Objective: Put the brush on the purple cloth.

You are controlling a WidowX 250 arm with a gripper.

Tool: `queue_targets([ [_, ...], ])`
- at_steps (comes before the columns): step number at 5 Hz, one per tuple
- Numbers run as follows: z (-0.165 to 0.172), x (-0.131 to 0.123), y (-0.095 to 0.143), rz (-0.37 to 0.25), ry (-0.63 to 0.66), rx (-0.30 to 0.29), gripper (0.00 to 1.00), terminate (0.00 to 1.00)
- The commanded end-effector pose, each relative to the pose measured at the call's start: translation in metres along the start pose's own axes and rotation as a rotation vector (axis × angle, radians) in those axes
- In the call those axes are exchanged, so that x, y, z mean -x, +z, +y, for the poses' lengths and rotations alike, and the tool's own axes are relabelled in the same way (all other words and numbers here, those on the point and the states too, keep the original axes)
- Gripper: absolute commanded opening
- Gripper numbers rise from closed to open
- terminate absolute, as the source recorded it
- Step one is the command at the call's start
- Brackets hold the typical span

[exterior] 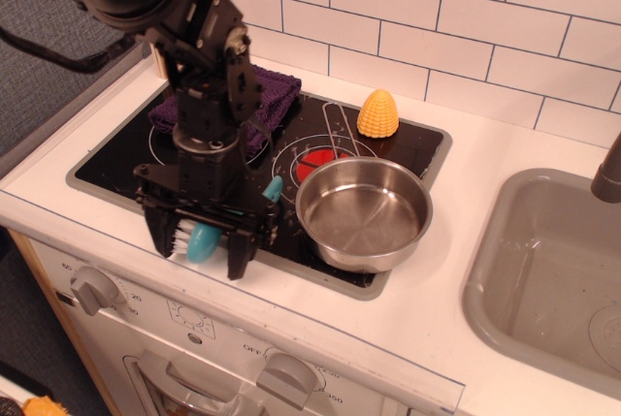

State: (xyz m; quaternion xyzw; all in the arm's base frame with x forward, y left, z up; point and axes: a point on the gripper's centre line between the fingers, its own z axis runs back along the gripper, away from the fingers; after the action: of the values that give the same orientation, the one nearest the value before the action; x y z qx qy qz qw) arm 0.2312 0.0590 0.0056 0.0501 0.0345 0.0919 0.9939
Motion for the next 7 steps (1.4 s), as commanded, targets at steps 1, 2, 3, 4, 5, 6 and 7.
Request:
queue_targets([
  [1, -0.003, -0.003, 0.001, -0.026, -0.02, 0.014, 0.0, 0.0],
  [2, -0.003, -0.004, 0.029, -0.091, -0.028, 0.024, 0.0, 0.0],
  [3, 0.009, -0.011, 0.07, -0.173, 0.03, 0.005, 0.0, 0.0],
  [4, 0.029, -0.035, 0.084, -0.194, 0.13, 0.005, 0.0, 0.0],
  [5, 0.04, -0.064, 0.073, -0.186, 0.175, 0.008, 0.0, 0.0],
  [6, 0.052, -0.088, 0.064, -0.171, 0.219, 0.01, 0.0, 0.0],
  [7, 0.064, -0.108, 0.065, -0.188, 0.255, 0.013, 0.0, 0.0],
])
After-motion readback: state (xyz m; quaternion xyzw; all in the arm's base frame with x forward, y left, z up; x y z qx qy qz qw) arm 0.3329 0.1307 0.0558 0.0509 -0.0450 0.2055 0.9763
